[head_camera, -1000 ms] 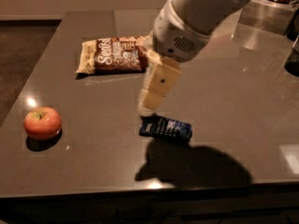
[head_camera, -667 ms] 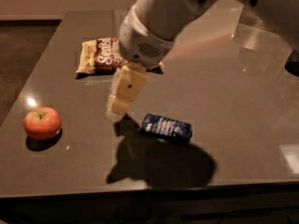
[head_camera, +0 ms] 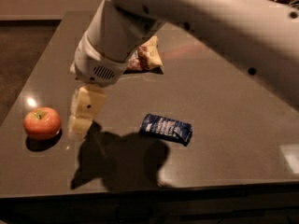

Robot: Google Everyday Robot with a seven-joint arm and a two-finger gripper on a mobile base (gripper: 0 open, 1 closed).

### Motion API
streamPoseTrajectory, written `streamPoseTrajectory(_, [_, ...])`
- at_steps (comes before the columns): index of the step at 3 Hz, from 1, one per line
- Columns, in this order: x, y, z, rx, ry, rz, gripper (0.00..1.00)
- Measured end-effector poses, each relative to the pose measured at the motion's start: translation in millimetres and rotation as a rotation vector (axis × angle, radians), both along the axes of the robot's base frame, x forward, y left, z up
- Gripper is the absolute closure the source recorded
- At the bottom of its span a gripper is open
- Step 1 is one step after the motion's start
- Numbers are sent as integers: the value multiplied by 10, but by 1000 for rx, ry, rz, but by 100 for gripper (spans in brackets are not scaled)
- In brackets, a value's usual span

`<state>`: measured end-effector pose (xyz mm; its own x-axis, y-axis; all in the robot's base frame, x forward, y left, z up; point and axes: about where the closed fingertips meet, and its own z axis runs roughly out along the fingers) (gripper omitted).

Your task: Move apple near rxbar blueberry

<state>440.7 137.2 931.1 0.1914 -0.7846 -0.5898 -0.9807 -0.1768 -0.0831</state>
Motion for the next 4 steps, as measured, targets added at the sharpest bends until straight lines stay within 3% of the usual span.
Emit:
streamPoseTrajectory(1, [-49,278,-212,17,14,30,0])
streamPoseTrajectory(4, [-28,938,-533,78,42,17,0])
